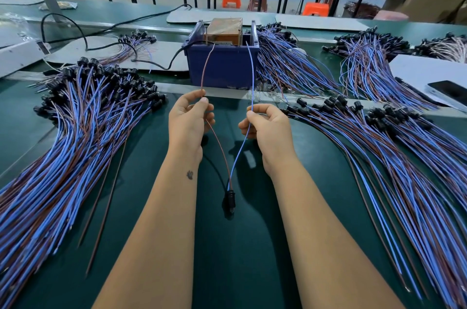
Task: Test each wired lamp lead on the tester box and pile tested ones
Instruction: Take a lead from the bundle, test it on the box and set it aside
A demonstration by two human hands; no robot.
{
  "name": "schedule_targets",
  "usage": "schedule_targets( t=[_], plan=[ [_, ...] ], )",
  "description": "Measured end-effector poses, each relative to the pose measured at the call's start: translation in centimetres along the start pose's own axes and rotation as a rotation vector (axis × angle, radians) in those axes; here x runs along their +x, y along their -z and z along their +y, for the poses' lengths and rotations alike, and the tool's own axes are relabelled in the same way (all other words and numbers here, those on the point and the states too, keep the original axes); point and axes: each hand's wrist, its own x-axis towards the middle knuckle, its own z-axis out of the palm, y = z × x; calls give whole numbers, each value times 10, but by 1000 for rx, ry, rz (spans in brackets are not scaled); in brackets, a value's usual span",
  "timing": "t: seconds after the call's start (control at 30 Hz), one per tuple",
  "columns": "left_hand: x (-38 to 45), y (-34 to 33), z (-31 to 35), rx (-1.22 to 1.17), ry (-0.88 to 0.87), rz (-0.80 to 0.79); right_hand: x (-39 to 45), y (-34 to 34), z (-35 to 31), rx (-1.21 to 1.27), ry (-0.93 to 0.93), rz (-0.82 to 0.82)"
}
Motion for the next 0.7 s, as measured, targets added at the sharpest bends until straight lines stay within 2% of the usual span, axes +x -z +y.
schedule_targets(
  t=[0.7],
  plan=[
    [-2,1,7,-129,45,74,0,-1,4,-131,45,-51]
  ],
)
